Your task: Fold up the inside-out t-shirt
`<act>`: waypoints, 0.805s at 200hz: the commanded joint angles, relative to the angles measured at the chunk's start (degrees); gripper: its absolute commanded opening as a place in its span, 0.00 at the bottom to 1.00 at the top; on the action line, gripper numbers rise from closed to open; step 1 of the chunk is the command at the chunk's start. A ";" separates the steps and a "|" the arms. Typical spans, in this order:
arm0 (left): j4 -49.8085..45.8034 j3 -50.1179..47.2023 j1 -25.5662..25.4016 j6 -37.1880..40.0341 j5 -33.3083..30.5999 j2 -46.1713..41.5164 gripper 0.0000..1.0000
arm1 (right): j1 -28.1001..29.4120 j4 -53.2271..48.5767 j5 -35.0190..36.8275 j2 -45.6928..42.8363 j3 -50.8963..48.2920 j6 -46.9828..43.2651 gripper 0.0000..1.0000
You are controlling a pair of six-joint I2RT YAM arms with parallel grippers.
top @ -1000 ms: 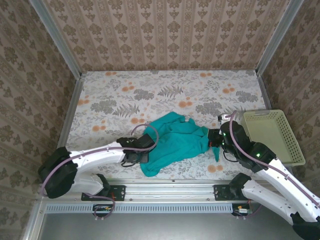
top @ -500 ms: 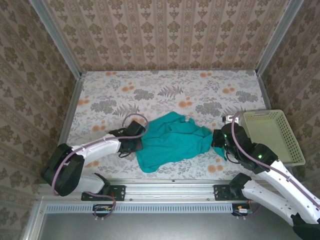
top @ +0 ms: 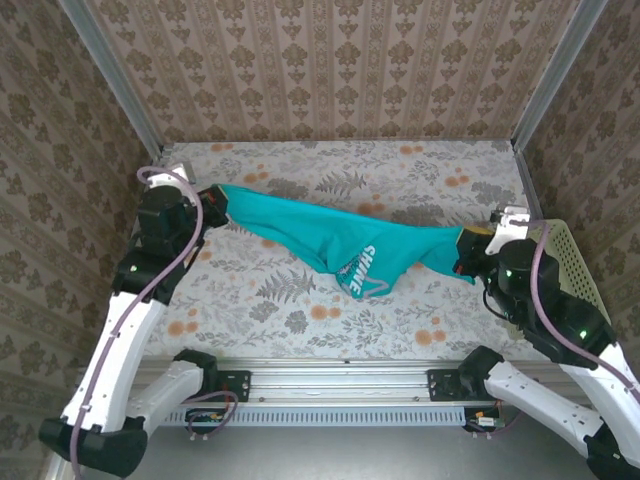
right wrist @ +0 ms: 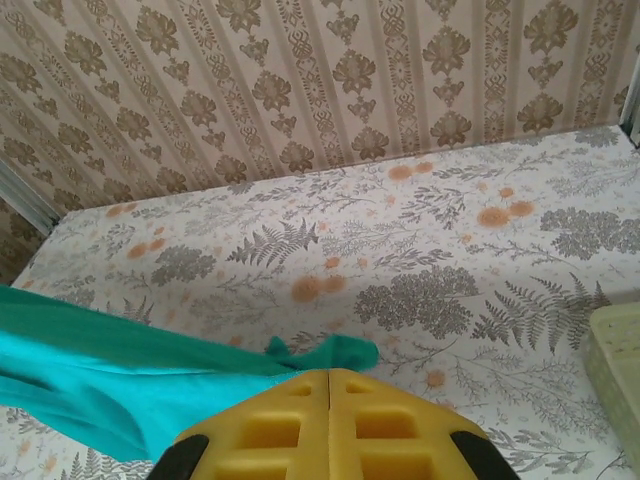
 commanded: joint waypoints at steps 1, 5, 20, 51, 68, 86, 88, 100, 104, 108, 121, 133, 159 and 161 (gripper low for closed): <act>-2.22 -7.19 3.36 -1.15 7.39 10.16 0.00 | -0.24 0.57 -3.18 -0.68 -8.72 2.16 0.00; -1.32 -8.07 3.82 -1.66 8.33 11.68 0.00 | -0.24 1.34 -4.41 -0.84 -10.43 2.77 0.00; 2.85 -9.78 4.83 -1.95 11.25 18.01 0.00 | -0.24 3.75 -8.28 -0.82 -16.04 5.45 0.00; 5.12 -6.13 5.35 -1.19 11.71 32.01 0.00 | -0.32 4.78 -6.17 0.85 -20.25 8.14 0.00; 5.28 -2.34 5.33 -0.67 11.49 38.78 0.00 | -0.54 4.10 -3.38 3.30 -18.17 7.09 0.00; 5.06 1.85 5.44 -0.09 12.53 45.01 0.04 | -0.91 4.81 -2.85 6.81 -15.82 5.89 0.00; 4.94 2.31 5.42 0.02 12.47 45.62 0.06 | -1.00 4.83 -2.85 7.31 -15.57 5.87 0.00; 3.92 4.56 5.73 0.19 12.37 48.57 0.17 | -1.11 5.29 -3.05 9.70 -14.40 5.63 0.00; 3.48 5.03 5.81 0.15 12.28 49.09 0.23 | -1.11 5.58 -3.25 10.29 -14.10 5.48 0.00; 3.08 5.08 5.85 0.06 12.16 49.17 0.31 | -1.11 5.96 -3.55 10.74 -13.96 5.39 0.00; 3.00 3.21 5.53 0.06 9.84 46.71 0.52 | -1.16 6.87 -3.86 11.31 -13.94 5.17 0.00; 1.74 0.36 4.87 0.43 6.05 42.67 0.65 | -1.20 7.19 -3.81 11.33 -14.01 5.07 0.00; 0.28 -5.77 3.95 1.57 4.11 36.11 0.72 | -1.47 7.72 -3.70 11.05 -15.01 5.10 0.00; 0.34 -6.14 3.95 1.49 4.35 35.92 0.72 | -1.42 7.73 -3.59 11.09 -15.10 5.12 0.00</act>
